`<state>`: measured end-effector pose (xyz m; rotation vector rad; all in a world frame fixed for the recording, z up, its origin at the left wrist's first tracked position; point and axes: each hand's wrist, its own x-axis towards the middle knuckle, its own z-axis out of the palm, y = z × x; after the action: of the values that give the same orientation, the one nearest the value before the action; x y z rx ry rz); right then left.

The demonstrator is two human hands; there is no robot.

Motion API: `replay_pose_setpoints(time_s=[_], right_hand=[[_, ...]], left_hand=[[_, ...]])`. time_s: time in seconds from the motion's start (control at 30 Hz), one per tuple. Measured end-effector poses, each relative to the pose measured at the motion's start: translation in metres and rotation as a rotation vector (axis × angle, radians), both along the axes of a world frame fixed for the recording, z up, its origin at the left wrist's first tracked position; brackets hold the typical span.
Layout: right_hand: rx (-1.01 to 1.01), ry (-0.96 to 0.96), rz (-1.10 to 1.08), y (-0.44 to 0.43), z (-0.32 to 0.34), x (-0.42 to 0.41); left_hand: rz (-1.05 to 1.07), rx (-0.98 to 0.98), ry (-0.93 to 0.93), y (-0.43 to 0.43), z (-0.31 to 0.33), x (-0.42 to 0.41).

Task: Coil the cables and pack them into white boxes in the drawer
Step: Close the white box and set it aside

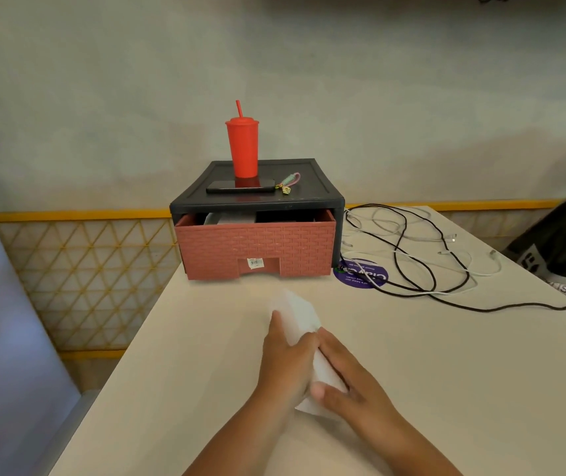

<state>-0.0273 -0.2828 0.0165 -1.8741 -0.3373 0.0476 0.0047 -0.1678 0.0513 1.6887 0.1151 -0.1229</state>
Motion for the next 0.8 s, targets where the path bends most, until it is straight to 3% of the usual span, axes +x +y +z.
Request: replay_pose_setpoints(time_s=[0.13, 0.3, 0.4, 0.5, 0.8], right_hand=[[-0.235, -0.011, -0.122, -0.015, 0.001, 0.006], [-0.668, 0.006, -0.272, -0.047, 0.003, 0.018], [-0.671, 0.081, -0.319, -0.073, 0.004, 0.032], [-0.628, 0.137, -0.36, -0.098, 0.005, 0.045], [-0.569, 0.151, -0.43, -0.125, 0.016, 0.049]], left_hand=[[-0.08, -0.096, 0.011, -0.015, -0.013, 0.001], [-0.181, -0.255, 0.156, -0.047, -0.03, 0.006], [-0.218, -0.255, 0.183, -0.067, -0.044, 0.013], [-0.312, -0.112, 0.085, -0.083, -0.043, 0.012], [-0.376, 0.007, 0.053, -0.11, -0.027, 0.016]])
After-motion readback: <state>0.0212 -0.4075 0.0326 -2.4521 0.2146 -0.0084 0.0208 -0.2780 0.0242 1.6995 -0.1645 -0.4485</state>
